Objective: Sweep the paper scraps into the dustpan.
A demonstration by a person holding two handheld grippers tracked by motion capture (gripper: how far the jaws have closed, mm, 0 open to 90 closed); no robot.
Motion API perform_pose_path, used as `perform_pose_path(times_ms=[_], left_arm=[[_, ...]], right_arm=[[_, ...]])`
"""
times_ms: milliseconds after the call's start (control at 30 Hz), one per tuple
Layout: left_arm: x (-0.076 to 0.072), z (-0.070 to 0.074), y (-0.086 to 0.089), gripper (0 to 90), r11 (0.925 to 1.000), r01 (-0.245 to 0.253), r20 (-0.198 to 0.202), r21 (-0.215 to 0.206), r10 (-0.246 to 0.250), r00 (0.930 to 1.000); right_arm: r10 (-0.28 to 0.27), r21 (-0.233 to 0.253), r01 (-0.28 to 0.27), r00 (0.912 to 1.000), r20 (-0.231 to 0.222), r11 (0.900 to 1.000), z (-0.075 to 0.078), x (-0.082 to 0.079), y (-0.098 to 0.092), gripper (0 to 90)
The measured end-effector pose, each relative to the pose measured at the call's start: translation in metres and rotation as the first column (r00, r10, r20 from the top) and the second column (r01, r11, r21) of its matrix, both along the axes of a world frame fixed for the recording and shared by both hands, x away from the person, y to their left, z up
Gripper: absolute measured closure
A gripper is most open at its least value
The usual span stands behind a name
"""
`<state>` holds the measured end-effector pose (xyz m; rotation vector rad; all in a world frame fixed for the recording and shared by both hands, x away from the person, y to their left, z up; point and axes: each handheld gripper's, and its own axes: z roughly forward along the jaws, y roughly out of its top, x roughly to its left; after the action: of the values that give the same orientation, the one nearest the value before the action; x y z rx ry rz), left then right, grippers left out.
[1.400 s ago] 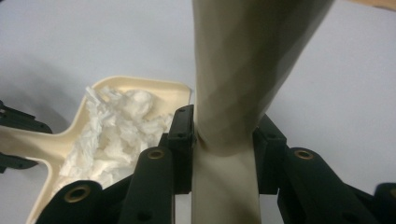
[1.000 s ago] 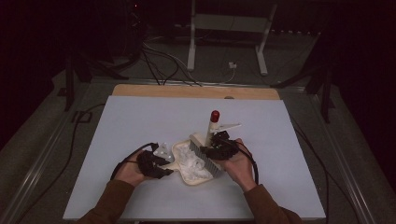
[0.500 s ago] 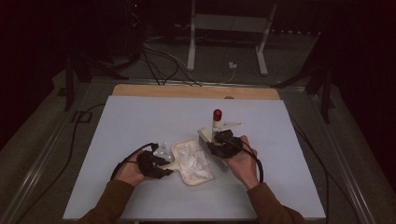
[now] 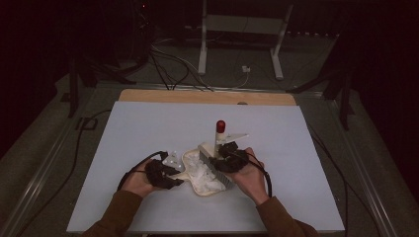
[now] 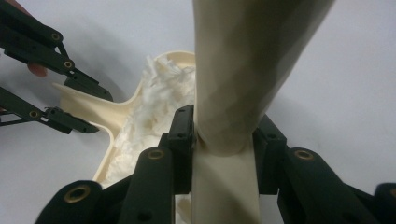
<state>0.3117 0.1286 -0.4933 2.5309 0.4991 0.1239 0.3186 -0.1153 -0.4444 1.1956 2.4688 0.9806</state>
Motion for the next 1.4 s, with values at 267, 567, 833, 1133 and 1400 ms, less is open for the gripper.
perform_pose_path(times_ms=[267, 567, 833, 1133, 1400], left_arm=[[0.0, -0.001, 0.0, 66.5, 1.0, 0.0, 0.0, -0.001, 0.0, 1.0], [0.0, -0.001, 0.001, 66.5, 1.0, 0.0, -0.003, 0.0, 0.0, 1.0], [0.0, -0.001, 0.0, 66.5, 1.0, 0.001, -0.002, -0.001, -0.001, 1.0], [0.0, -0.001, 0.0, 66.5, 1.0, 0.001, 0.0, 0.001, -0.001, 1.0], [0.001, -0.002, -0.001, 66.5, 1.0, -0.001, -0.002, -0.002, 0.001, 1.0]], right_arm=[[-0.041, -0.045, 0.044, 0.9974, 0.059, 0.998, 0.003, 0.003, -0.008, 67.2], [-0.071, -0.018, 0.073, 0.9942, 0.08, 0.997, 0.008, 0.007, -0.015, 67.1], [-0.103, 0.102, 0.098, 0.9937, 0.044, 0.99, 0.014, 0.01, -0.03, 67.1], [-0.141, -0.069, 0.149, 0.9843, 0.107, 0.986, -0.009, 0.014, -0.022, 67.2], [-0.08, -0.019, 0.082, 0.9931, 0.085, 0.996, -0.014, -0.005, -0.002, 67.2]])
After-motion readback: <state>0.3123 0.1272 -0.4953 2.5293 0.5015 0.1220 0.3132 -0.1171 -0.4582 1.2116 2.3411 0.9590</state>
